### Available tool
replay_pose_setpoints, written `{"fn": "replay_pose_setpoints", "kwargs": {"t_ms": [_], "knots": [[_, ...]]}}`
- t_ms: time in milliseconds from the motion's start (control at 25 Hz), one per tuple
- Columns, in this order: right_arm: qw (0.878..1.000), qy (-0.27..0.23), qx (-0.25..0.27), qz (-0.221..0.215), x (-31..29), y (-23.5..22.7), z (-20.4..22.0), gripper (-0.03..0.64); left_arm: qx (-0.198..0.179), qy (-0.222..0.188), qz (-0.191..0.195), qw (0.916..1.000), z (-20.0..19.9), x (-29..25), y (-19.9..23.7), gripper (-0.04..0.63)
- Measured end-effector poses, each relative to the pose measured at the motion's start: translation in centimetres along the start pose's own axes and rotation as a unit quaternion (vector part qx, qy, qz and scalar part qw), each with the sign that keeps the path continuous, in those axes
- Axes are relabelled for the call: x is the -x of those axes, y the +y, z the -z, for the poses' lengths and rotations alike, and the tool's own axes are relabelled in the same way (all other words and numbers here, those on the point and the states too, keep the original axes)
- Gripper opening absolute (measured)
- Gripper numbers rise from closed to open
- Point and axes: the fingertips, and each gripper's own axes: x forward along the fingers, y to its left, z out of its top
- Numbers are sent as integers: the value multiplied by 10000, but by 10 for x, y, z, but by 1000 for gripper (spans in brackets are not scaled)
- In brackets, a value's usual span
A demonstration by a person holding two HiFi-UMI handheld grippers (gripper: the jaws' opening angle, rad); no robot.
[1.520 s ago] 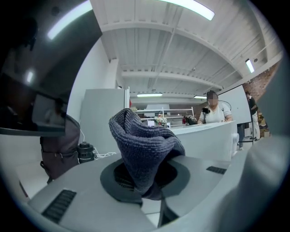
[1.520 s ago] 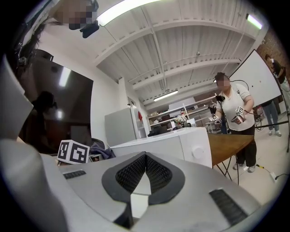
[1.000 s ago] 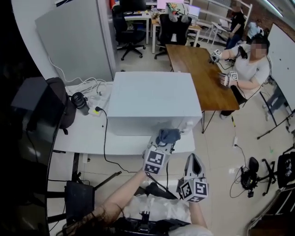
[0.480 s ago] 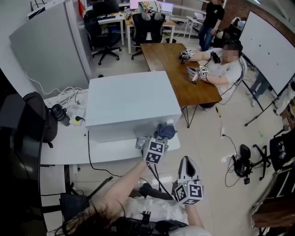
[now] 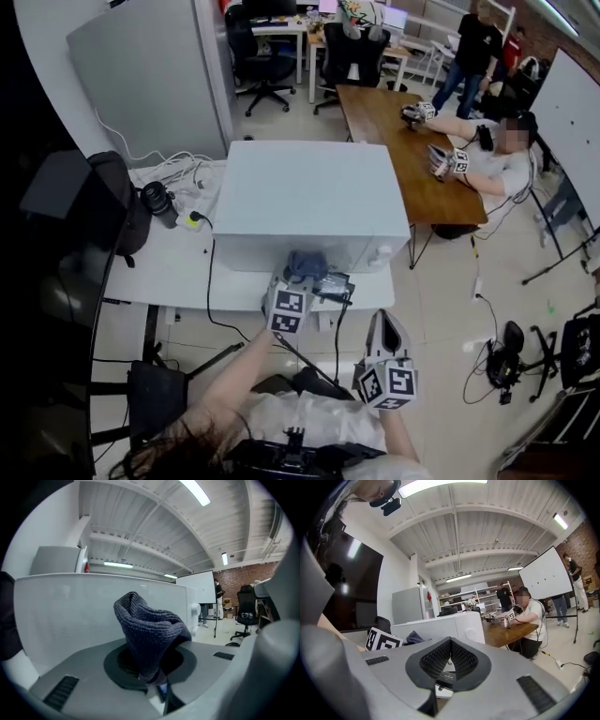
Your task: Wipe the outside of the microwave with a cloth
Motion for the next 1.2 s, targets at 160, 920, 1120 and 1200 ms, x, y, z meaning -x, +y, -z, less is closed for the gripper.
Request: {"fn": "replay_pose_setpoints", "kwargs": {"t_ms": [160,920,1120,1200], "knots": [[9991,20,24,-425,-16,26,3,15,118,5,-643,9979,9,32,51,48],[9988,88,-27,-488,-21,28,3,15,740,308,-1317,9880,51,85,104,48],[9995,191,-22,-236,-14,10,14,15,357,-179,376,9985,2,41,-24,48],[9997,188,-27,-131,-10,-1,15,15,164,-230,1009,9945,-8,15,-71,48]]}}
